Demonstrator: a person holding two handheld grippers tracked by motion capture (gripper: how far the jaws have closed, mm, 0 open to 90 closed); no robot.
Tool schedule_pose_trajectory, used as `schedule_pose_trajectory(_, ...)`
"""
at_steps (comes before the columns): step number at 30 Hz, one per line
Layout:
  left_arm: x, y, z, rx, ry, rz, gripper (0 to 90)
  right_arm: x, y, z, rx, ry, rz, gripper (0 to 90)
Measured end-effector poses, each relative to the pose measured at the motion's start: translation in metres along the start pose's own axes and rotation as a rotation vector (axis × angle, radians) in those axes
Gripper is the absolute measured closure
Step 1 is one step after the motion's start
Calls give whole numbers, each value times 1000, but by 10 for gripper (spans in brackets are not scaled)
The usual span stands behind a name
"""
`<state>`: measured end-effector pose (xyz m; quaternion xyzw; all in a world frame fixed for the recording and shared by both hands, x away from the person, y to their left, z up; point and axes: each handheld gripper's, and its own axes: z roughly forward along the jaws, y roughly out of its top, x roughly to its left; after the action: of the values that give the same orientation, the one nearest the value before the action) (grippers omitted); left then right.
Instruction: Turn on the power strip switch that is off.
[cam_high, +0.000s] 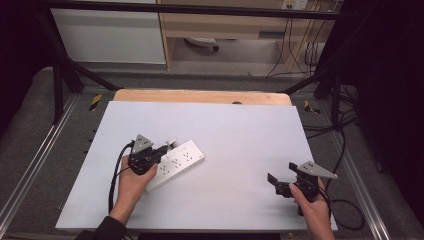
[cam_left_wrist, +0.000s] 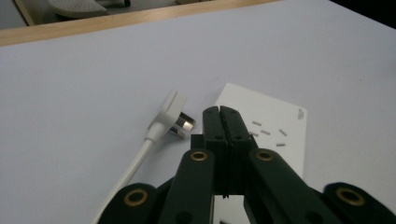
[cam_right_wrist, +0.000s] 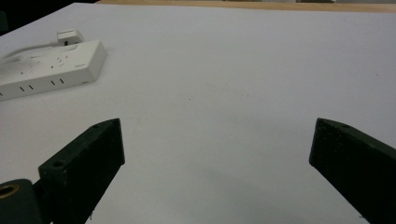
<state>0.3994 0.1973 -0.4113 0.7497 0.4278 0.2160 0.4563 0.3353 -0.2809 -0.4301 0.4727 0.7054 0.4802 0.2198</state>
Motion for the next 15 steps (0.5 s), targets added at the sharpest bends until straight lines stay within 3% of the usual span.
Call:
schedule_pose_trajectory(9,4,-7,12,85,-19,-5,900,0,0,0,3,2,-3,37)
schedule_pose_trajectory(15,5,-9,20,105,-18,-1,900,0,0,0,0,3,-2,37)
